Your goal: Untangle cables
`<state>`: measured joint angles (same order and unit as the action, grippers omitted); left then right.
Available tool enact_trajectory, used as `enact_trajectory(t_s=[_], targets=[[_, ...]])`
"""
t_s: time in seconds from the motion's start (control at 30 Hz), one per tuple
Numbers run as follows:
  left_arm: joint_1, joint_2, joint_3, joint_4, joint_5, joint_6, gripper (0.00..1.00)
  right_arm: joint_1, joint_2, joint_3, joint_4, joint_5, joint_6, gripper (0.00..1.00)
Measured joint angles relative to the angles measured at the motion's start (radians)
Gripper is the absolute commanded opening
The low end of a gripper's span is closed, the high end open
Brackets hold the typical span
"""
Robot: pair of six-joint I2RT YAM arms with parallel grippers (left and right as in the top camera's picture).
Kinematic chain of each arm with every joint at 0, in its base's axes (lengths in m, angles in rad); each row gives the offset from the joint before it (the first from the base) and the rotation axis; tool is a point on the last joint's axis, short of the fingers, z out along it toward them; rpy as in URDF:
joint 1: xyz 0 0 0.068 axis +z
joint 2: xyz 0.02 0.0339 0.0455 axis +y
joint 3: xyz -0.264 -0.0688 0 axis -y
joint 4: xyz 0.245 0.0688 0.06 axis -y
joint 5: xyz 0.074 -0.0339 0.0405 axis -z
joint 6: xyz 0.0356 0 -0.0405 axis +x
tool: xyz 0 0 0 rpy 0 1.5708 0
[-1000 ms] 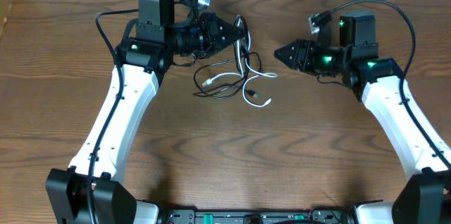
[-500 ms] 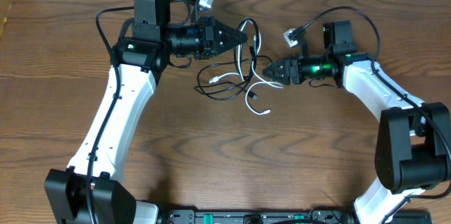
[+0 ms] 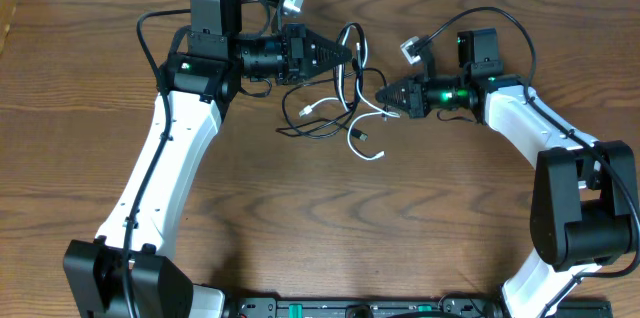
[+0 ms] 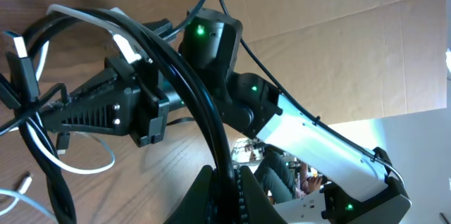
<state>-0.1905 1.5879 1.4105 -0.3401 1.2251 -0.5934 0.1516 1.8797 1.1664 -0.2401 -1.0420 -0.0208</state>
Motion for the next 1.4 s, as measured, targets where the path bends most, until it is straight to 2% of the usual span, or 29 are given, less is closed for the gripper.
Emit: enact_trajectory(t_s=[0.13,0.47,0.67,0.87,0.97,1.0,1.03,1.07,1.1,1.13,1.4], targets=[[0.0,0.0,0.0,0.0,-0.003,0.001,0.08,0.0,-0.048,-0.005,0.034,-0.009,0.076,0.01],[0.0,0.0,0.0,-0.01,-0.008,0.019,0.07,0.0,-0.359,-0.004,0.134,-0.018,0.241,0.01],[0.0,0.0,0.0,-0.012,-0.009,0.005,0.08,0.054,-0.341,-0.004,0.14,0.046,0.308,0.01],[0.0,0.0,0.0,-0.013,-0.008,-0.06,0.07,0.208,-0.293,-0.004,0.153,0.254,0.419,0.01],[0.0,0.0,0.0,-0.012,-0.008,-0.087,0.07,0.269,-0.253,-0.004,0.214,0.363,0.492,0.01],[0.0,0.0,0.0,-0.013,-0.008,-0.091,0.08,0.285,-0.238,-0.004,0.238,0.393,0.515,0.12],[0.0,0.0,0.0,-0.013,-0.008,-0.095,0.07,0.299,-0.224,-0.004,0.263,0.422,0.536,0.47],[0.0,0.0,0.0,-0.013,-0.008,-0.099,0.07,0.31,-0.212,-0.005,0.281,0.445,0.553,0.75],[0.0,0.0,0.0,-0.013,-0.008,-0.103,0.08,0.321,-0.202,-0.005,0.293,0.462,0.564,0.89],[0.0,0.0,0.0,-0.012,-0.008,-0.107,0.08,0.328,-0.194,-0.005,0.295,0.476,0.573,0.97],[-0.002,0.0,0.0,-0.014,-0.021,-0.106,0.08,0.288,-0.198,-0.005,0.269,0.455,0.61,0.99]])
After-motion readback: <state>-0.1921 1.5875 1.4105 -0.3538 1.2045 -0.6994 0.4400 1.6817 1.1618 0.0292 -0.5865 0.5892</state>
